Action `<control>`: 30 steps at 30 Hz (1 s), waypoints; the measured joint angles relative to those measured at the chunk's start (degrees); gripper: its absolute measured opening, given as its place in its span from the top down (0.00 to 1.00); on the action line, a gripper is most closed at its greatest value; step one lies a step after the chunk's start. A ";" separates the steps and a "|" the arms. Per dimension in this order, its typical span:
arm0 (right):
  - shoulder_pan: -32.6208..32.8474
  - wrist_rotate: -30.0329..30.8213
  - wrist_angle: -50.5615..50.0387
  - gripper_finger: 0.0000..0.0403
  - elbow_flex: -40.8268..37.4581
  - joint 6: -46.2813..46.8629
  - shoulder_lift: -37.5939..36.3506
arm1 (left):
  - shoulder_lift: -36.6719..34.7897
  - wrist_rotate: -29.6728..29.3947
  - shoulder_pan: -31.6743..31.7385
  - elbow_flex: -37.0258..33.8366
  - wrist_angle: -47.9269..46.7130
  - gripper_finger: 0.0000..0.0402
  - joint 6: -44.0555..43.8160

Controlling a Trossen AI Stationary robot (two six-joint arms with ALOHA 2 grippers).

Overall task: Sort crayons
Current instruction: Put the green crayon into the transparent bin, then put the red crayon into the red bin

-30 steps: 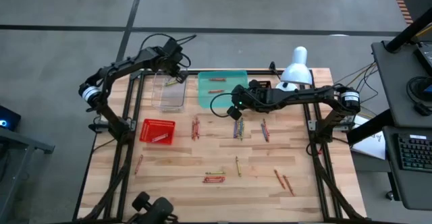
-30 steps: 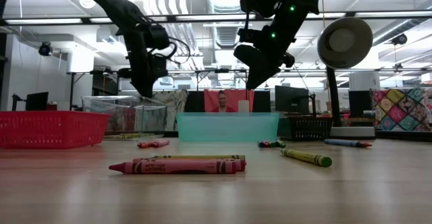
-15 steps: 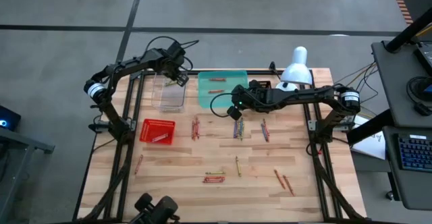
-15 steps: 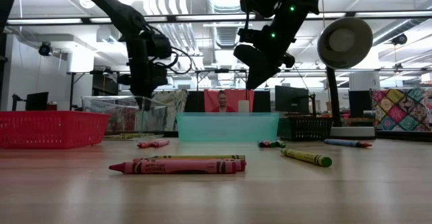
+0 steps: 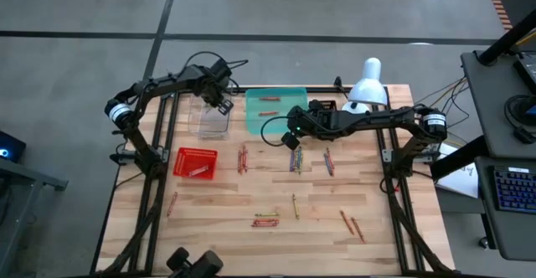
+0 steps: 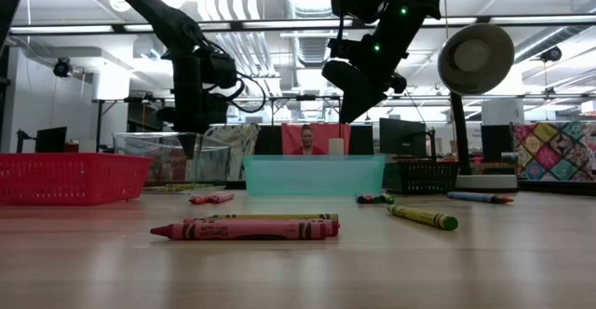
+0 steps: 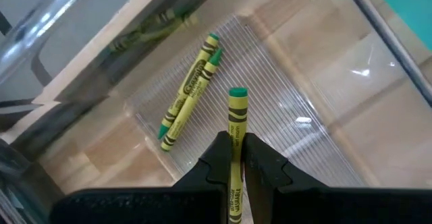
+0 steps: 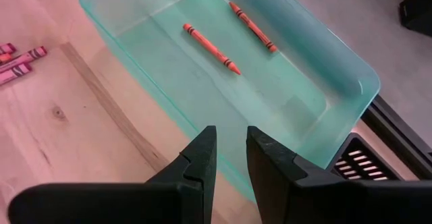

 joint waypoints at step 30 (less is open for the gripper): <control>0.01 0.00 0.02 0.82 0.01 -0.22 0.00 | -1.52 -0.04 -1.36 0.00 -1.92 0.78 1.64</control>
